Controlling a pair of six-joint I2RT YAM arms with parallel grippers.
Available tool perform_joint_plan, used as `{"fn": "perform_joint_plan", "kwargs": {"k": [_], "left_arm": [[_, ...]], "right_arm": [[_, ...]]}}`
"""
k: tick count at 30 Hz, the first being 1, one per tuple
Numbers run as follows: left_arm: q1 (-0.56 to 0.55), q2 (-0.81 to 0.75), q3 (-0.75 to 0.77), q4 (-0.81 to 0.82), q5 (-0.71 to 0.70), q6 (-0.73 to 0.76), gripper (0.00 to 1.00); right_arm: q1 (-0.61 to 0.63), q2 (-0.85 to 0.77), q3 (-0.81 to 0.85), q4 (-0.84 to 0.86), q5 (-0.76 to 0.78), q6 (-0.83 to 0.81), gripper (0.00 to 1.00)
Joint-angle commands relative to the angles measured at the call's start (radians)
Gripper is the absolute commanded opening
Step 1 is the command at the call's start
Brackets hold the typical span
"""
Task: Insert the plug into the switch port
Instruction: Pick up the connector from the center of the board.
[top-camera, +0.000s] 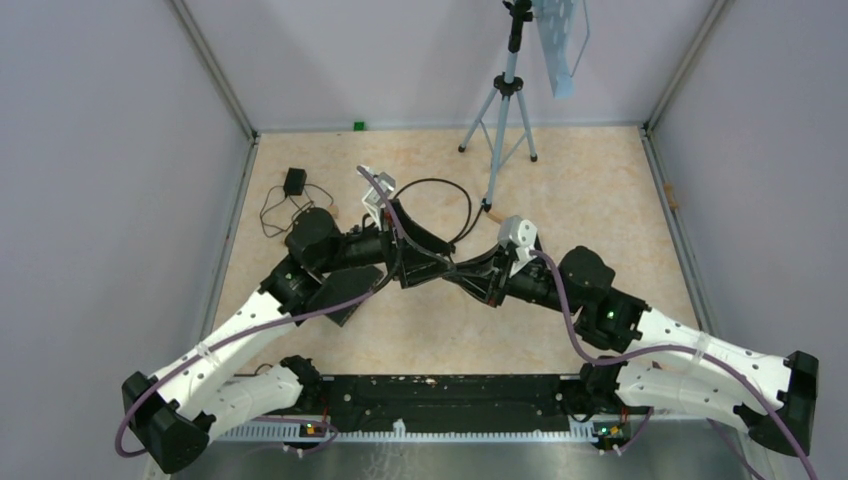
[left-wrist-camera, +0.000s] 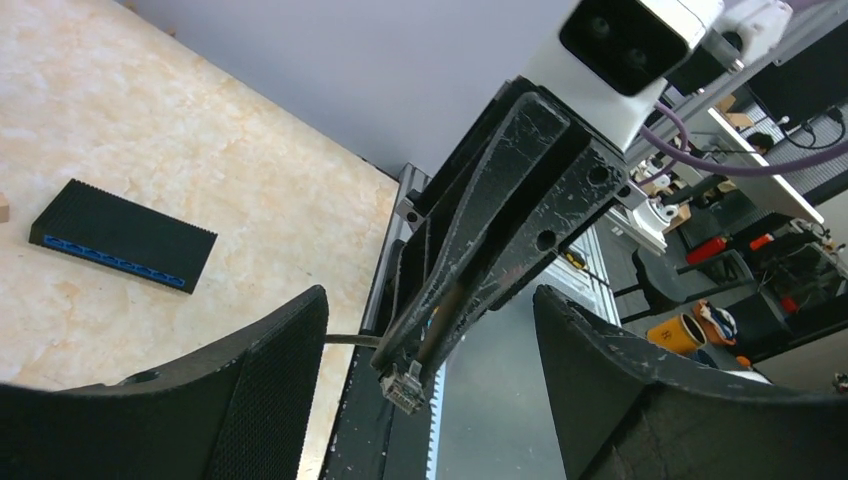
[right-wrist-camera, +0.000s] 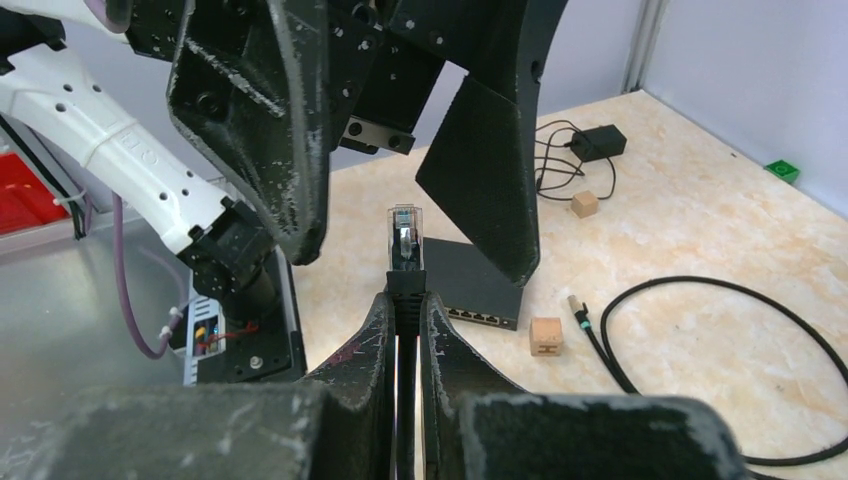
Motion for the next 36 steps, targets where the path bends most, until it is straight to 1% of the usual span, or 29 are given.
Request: {"fn": "perform_joint_plan", "kwargs": {"k": [1,3,5,9,15,20,22,28,29,31,32,34,35,36], "left_arm": [[-0.006,-0.028,0.003,0.039,0.038,0.032,0.80],[-0.007,-0.030,0.003,0.039,0.041,0.033,0.78],[-0.010,-0.030,0.004,0.041,0.046,0.032,0.75],[-0.011,-0.036,0.002,0.038,0.055,0.042,0.63],[-0.011,-0.036,0.002,0.029,0.054,0.062,0.60],[-0.011,-0.040,0.003,0.028,0.055,0.069,0.49],[-0.010,-0.041,0.003,0.028,0.053,0.072,0.41],[-0.010,-0.051,-0.001,0.011,0.028,0.077,0.02],[-0.011,-0.053,-0.002,0.008,0.020,0.075,0.00],[-0.010,-0.059,-0.005,0.005,0.007,0.075,0.00],[-0.011,-0.060,-0.004,0.000,-0.001,0.076,0.00],[-0.011,-0.064,-0.002,-0.011,-0.021,0.079,0.00],[-0.010,-0.065,-0.002,-0.016,-0.027,0.082,0.00],[-0.011,-0.065,-0.001,-0.019,-0.034,0.084,0.00]], "right_arm": [[-0.013,-0.022,0.023,0.067,0.010,0.029,0.00],[-0.013,-0.023,0.021,0.068,0.011,0.035,0.00],[-0.013,-0.025,0.016,0.070,0.016,0.039,0.00],[-0.013,-0.031,0.004,0.070,0.034,0.039,0.00],[-0.022,-0.039,0.004,0.068,0.035,0.039,0.00],[-0.031,-0.038,0.006,0.065,0.028,0.042,0.00],[-0.032,-0.038,0.006,0.065,0.025,0.042,0.00],[-0.038,-0.038,0.006,0.061,0.009,0.041,0.00],[-0.039,-0.038,0.005,0.060,0.000,0.039,0.00],[-0.039,-0.032,0.007,0.055,-0.006,0.031,0.01],[-0.038,-0.026,0.009,0.050,-0.006,0.026,0.09],[-0.038,-0.017,0.008,0.048,-0.005,0.010,0.29],[-0.039,-0.014,0.003,0.054,-0.003,0.004,0.36],[-0.039,-0.011,-0.002,0.063,0.002,-0.002,0.40]]}}
